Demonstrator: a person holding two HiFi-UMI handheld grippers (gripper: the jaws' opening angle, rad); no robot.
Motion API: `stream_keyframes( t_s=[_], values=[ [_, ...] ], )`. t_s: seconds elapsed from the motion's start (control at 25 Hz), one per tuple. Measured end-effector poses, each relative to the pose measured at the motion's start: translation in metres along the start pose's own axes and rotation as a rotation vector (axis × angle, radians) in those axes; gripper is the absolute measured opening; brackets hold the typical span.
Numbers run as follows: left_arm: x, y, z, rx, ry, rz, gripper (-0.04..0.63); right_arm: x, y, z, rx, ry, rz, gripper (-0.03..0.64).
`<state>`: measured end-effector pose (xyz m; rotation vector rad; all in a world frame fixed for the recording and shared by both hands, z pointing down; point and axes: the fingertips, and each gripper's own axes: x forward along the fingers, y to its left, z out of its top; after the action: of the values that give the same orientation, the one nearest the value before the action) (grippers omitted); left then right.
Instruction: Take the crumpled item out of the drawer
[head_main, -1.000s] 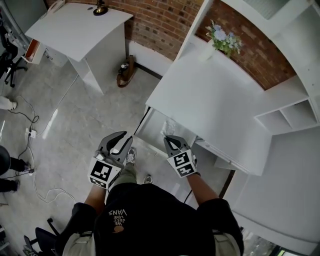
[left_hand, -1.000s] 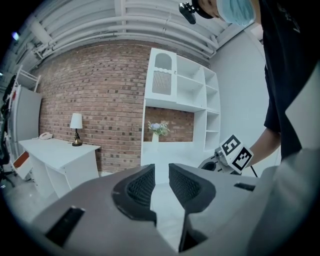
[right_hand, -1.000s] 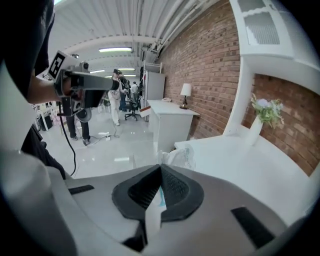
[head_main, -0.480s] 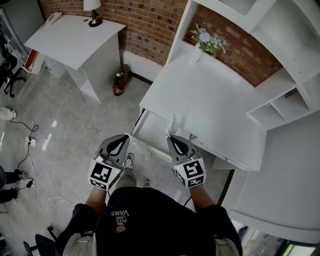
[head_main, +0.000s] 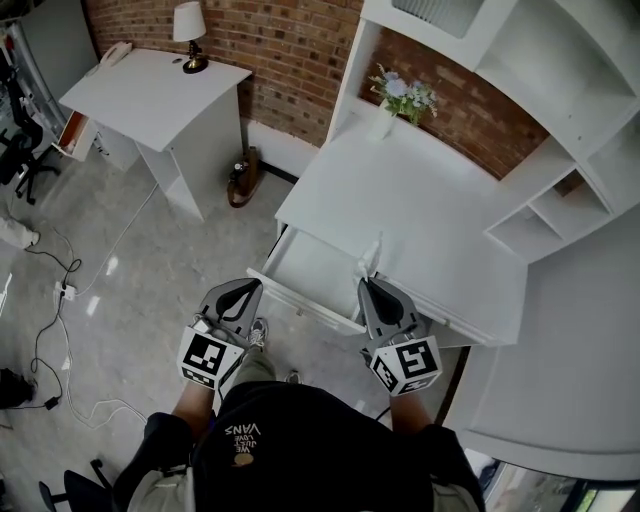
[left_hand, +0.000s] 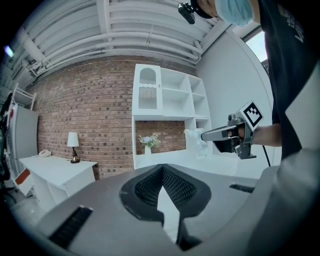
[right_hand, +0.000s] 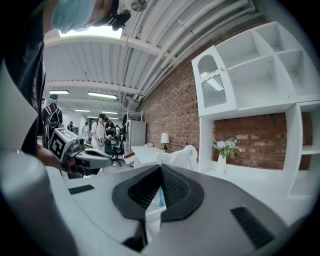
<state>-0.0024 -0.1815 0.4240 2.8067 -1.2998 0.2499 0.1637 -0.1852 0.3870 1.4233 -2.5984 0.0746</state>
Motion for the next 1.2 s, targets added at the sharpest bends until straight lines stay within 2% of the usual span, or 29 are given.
stream_keyframes(
  t_s=[0.24,0.56,1.2],
  values=[
    [-0.012,-0.024,0.01,0.021,-0.01,-0.005,0.006,-0.042,-0.008,0.011,0.076,-0.051,-0.06,0.002],
    [-0.026,-0.039,0.022,0.044,-0.019,0.01,0.006,-0.085,-0.013,0.016,0.115,-0.08,-0.082,0.002],
    [-0.031,-0.063,0.026,0.044,-0.037,0.001,0.006,-0.103,-0.002,0.012,0.104,-0.087,-0.056,0.002]
  ],
)
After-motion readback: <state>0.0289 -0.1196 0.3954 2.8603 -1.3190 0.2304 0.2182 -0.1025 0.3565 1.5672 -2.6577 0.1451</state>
